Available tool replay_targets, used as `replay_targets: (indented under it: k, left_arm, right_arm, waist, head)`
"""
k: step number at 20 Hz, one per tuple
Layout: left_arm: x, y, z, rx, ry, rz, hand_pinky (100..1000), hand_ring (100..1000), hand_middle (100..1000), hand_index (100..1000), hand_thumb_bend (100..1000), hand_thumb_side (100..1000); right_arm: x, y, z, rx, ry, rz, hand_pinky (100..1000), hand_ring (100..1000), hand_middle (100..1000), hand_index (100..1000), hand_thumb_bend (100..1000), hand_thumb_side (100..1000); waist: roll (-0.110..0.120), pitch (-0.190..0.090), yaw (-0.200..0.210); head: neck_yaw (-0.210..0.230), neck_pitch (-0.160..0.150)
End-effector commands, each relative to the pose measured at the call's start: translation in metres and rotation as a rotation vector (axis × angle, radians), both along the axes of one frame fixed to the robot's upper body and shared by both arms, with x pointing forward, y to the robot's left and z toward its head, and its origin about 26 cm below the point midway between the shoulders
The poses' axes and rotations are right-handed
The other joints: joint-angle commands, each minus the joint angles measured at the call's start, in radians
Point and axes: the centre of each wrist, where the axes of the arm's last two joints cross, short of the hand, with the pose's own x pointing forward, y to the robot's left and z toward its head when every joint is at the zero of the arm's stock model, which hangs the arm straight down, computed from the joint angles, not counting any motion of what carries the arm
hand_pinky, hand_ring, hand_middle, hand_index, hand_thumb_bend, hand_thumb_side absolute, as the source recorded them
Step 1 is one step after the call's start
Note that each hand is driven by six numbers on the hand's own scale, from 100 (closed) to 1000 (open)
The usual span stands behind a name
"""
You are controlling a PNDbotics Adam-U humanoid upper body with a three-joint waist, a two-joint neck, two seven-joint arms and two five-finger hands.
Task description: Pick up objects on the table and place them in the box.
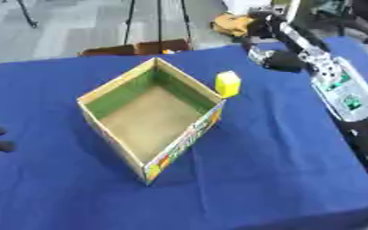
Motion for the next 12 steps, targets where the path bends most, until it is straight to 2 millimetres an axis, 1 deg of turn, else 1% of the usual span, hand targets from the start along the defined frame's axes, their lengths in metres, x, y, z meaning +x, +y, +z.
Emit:
replay_targets:
  k: [1,8,12]
  left_arm:
    - [0.0001,0.0052,0.0096,0.017,-0.03,0.007,720,506,590,739,739,914]
    - [-0.0002,0.0054,0.0086,0.016,-0.028,0.011,720,505,589,739,739,916]
    - [-0.0004,0.0051,0.0077,0.012,-0.026,0.014,720,505,589,739,738,919]
  right_arm:
    - [-0.0011,-0.0075,0.0141,-0.043,-0.026,-0.011,870,845,818,985,213,514]
    - [-0.0013,-0.0096,0.0172,-0.081,-0.019,0.003,877,868,830,995,216,518]
    - [-0.0015,-0.0109,0.0208,-0.109,-0.019,0.01,885,885,839,1000,225,521]
  waist:
    - [-0.003,-0.017,0.002]
    - [-0.003,-0.012,0.001]
    - [0.002,-0.004,-0.004]
  head:
    - [0.007,0.019]
    - [0.015,0.048]
    - [0.022,0.059]
